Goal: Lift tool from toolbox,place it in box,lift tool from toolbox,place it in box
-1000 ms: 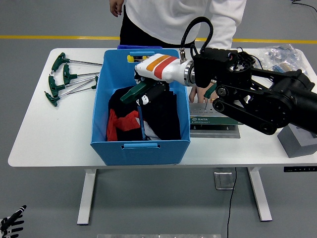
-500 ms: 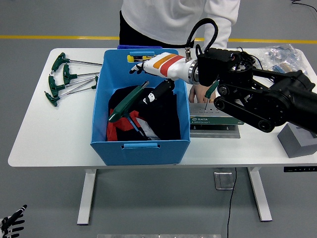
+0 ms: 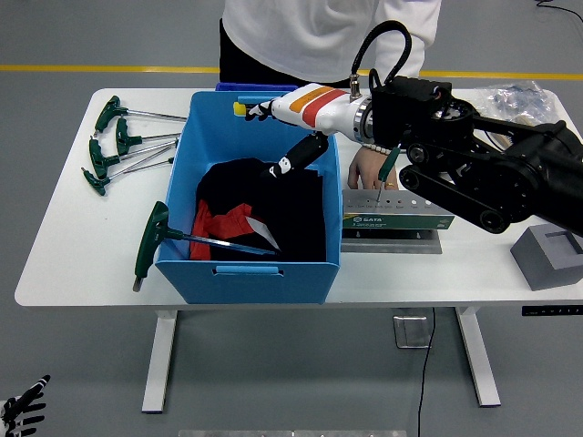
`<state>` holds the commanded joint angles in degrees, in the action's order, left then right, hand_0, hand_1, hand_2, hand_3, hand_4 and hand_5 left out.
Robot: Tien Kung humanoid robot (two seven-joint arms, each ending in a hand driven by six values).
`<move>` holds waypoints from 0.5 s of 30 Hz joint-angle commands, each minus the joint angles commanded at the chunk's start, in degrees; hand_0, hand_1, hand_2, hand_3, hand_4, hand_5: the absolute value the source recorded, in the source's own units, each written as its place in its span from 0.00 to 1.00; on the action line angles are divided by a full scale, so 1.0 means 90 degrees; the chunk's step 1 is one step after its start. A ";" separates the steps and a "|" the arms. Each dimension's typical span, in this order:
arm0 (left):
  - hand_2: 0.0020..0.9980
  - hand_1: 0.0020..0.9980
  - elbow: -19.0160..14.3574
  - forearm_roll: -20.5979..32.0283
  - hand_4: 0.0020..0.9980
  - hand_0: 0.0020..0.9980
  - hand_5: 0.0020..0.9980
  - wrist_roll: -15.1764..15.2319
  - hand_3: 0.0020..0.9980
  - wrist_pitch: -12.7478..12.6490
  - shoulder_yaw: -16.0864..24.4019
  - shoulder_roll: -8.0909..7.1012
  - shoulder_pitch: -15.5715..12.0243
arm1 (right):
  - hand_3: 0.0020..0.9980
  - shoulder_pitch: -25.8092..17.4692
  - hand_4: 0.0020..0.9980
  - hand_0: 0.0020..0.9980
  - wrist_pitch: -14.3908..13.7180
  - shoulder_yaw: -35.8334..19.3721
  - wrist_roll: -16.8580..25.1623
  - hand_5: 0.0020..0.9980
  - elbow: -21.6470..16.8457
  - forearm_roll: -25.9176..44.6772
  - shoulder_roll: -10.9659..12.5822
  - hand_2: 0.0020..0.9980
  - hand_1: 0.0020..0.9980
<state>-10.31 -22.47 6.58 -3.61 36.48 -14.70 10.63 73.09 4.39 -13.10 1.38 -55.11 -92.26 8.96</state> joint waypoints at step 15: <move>0.73 0.69 0.0000 -0.0030 0.82 0.73 0.67 0.0005 0.73 0.0002 0.0035 0.0019 -0.0051 | 0.88 -0.0267 1.00 0.88 0.0987 0.0075 0.0497 0.63 0.0429 -0.0824 0.0734 0.85 0.81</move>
<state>-10.31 -22.74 6.63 -3.59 36.79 -14.53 10.17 70.69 13.27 -12.42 5.85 -51.25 -99.67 15.56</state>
